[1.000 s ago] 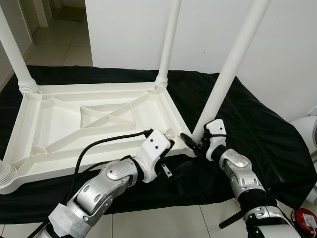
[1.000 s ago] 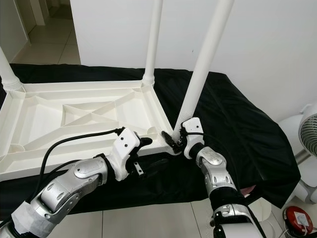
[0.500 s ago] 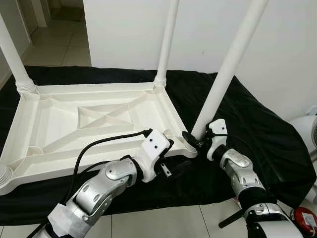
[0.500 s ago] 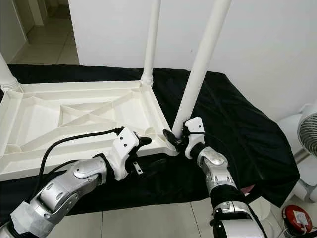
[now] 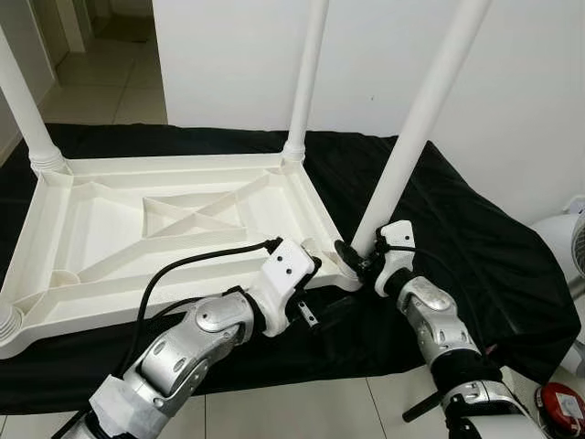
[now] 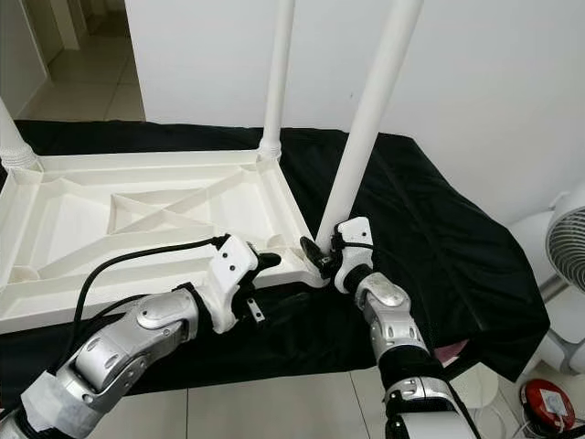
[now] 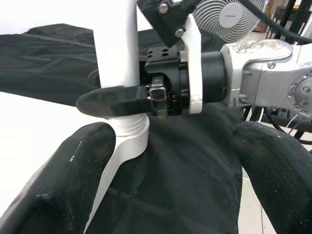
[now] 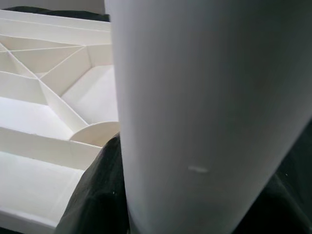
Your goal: Building children table
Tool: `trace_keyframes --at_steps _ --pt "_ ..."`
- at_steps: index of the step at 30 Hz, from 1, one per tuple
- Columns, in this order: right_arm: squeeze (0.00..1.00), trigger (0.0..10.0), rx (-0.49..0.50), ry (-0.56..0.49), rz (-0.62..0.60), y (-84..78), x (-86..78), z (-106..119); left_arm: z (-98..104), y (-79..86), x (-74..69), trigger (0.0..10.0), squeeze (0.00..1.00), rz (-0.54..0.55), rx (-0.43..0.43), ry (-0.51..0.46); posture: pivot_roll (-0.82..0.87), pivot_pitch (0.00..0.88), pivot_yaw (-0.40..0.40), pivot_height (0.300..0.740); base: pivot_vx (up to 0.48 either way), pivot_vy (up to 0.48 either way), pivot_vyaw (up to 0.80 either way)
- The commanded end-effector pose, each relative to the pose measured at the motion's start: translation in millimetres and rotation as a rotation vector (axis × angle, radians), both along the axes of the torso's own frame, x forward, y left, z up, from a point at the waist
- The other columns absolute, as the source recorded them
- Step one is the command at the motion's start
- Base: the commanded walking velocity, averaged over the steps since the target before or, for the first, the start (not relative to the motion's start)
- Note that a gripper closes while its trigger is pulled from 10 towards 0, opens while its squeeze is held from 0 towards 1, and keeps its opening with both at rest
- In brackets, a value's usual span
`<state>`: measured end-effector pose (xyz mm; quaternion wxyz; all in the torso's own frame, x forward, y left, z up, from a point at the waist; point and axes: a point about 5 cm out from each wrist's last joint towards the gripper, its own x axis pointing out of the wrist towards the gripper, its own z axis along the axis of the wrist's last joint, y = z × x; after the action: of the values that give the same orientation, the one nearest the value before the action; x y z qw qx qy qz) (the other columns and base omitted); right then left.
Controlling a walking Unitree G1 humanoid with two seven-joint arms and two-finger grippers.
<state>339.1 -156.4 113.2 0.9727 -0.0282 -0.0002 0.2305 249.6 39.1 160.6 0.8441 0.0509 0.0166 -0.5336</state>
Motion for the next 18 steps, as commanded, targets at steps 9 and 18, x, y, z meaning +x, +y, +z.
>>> trace_keyframes --at_steps 9,18 --pt "0.00 10.0 0.069 0.103 -0.211 19.1 -16.7 -19.8 -0.7 -4.6 -5.6 10.0 0.00 -0.117 0.015 0.004 -0.01 0.000 -0.115 0.740 0.000 0.000 0.00" --pt "0.00 10.0 0.183 0.095 -0.579 30.2 -28.6 -7.8 -1.4 -6.9 -7.3 10.0 0.00 -0.123 0.012 0.003 -0.01 0.000 -0.123 0.740 0.000 0.000 0.00"
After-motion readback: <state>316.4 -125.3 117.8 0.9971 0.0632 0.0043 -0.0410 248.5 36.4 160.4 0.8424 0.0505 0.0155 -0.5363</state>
